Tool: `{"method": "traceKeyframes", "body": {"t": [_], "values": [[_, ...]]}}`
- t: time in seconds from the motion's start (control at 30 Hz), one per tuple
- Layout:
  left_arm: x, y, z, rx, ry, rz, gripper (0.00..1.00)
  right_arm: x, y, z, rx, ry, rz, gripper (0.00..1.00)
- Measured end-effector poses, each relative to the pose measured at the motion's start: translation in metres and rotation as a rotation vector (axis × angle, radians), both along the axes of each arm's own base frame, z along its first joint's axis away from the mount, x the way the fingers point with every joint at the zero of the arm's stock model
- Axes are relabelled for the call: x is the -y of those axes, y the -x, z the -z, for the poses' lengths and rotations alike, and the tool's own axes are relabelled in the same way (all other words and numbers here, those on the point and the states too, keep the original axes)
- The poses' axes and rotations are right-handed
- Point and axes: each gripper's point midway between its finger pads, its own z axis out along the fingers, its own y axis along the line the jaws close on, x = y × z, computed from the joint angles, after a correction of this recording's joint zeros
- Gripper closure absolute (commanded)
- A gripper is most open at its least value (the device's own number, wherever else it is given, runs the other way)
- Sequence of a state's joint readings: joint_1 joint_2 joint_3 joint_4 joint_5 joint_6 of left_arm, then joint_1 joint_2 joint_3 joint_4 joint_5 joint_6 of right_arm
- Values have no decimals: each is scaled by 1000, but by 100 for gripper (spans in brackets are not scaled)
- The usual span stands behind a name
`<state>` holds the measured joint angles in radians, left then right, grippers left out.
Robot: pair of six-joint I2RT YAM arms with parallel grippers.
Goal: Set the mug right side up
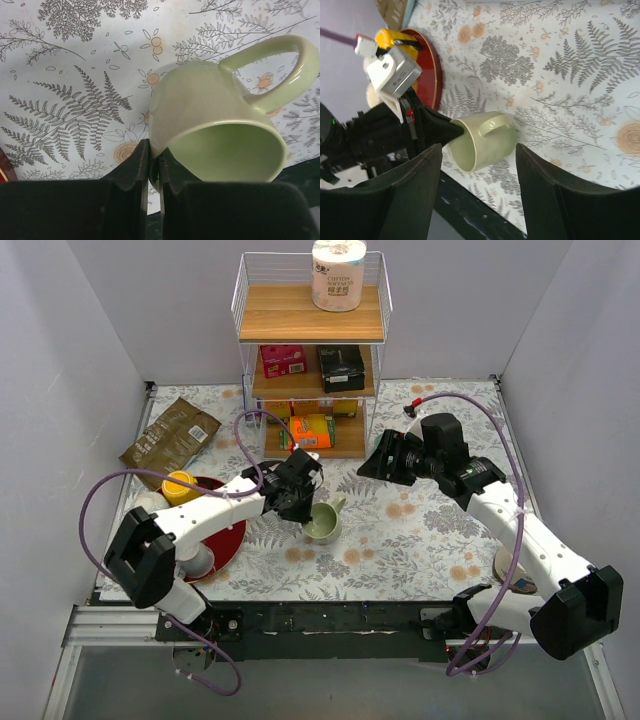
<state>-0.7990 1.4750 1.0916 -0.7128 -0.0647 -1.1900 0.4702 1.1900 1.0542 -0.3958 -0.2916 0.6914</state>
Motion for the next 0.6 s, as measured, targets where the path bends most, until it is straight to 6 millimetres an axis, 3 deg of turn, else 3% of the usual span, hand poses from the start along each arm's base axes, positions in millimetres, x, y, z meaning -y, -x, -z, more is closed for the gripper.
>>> {"method": "traceKeyframes", "body": {"t": [0.27, 0.37, 0.43, 0.6], "values": [[8, -5, 22, -33, -144, 40, 100, 10, 10, 25, 72, 140, -112, 28], [12, -5, 20, -24, -166, 53, 93, 10, 14, 29, 84, 170, -140, 25], [15, -4, 20, -21, -176, 61, 79, 10, 16, 31, 98, 189, -161, 23], [21, -9, 14, 8, -178, 60, 59, 7, 25, 49, 112, 233, -229, 22]]}}
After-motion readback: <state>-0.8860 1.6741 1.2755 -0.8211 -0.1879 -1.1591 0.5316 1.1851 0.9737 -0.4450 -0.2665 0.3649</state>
